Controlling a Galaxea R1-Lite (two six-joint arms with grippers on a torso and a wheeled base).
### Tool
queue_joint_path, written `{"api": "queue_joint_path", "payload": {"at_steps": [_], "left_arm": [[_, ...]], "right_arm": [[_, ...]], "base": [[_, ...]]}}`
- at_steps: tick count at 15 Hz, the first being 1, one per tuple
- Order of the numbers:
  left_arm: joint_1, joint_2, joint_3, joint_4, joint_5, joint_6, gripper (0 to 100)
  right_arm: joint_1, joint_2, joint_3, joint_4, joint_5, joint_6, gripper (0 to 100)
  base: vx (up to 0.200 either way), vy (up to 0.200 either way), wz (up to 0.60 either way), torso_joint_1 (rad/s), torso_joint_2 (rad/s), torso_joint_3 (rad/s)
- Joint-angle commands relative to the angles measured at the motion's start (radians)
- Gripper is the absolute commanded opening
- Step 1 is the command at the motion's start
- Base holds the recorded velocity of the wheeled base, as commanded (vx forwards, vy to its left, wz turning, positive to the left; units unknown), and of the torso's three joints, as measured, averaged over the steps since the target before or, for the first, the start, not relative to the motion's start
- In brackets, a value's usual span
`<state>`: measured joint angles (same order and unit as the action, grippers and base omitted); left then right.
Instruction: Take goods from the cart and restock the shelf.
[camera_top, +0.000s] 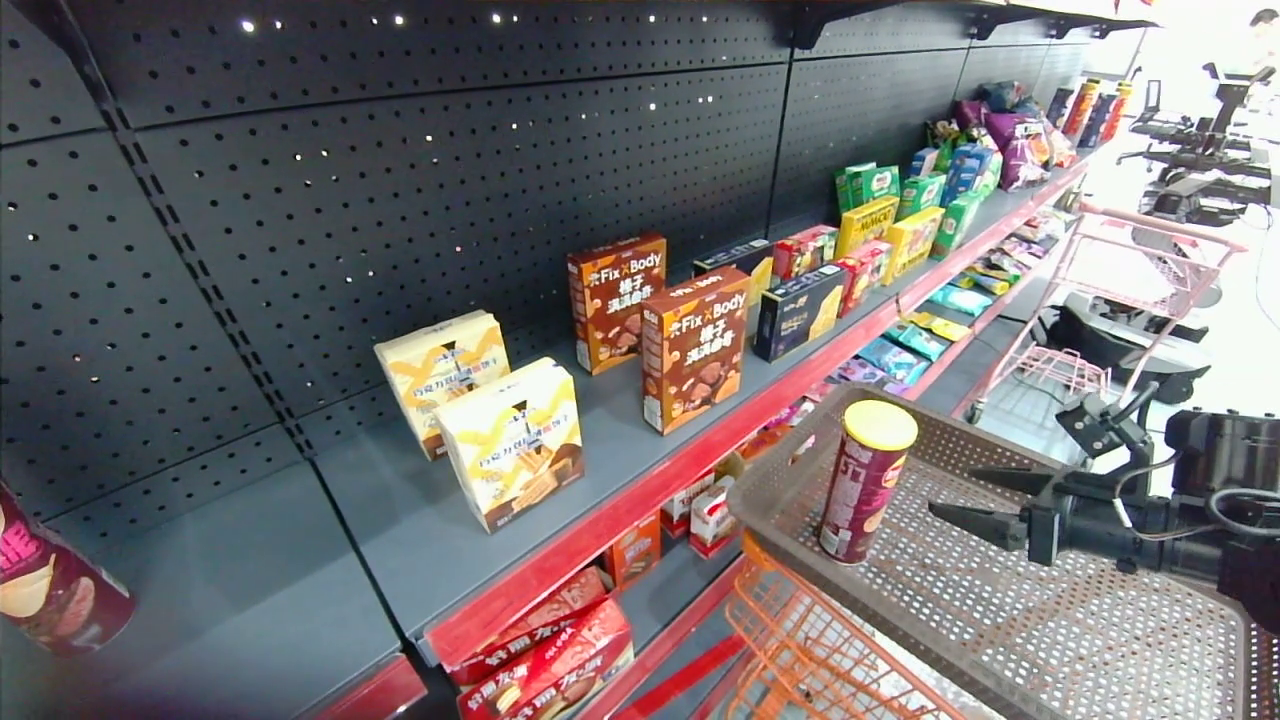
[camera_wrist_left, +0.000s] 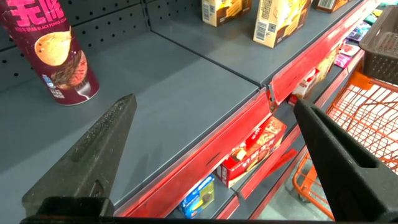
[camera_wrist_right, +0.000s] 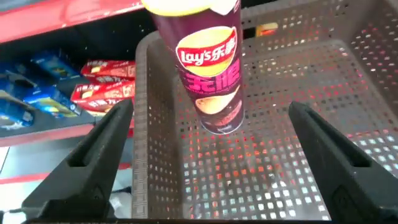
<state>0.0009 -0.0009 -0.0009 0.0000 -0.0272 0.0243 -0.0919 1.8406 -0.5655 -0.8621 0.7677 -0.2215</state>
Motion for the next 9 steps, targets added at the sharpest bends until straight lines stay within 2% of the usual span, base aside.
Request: {"api": "queue_joint_path", "payload": {"at_steps": [1, 6, 9], "left_arm": [[0.001, 0.001, 0.001, 0.0, 0.0, 0.0, 100], [0.001, 0.001, -0.001, 0.0, 0.0, 0.0, 100], [0.001, 0.001, 0.001, 0.0, 0.0, -0.001, 100]], "right_arm": [[0.017, 0.081, -0.062, -0.002, 0.007, -0.015, 100], [0.046, 0.177, -0.189, 0.008, 0.013, -0.015, 100], [0.106, 0.255, -0.27, -0.002, 0.044, -0.027, 100]], "base": [[0.0, 0.0, 0.0, 0.0, 0.0, 0.0], [0.0, 0.0, 0.0, 0.0, 0.0, 0.0], [0.0, 0.0, 0.0, 0.0, 0.0, 0.0]]}}
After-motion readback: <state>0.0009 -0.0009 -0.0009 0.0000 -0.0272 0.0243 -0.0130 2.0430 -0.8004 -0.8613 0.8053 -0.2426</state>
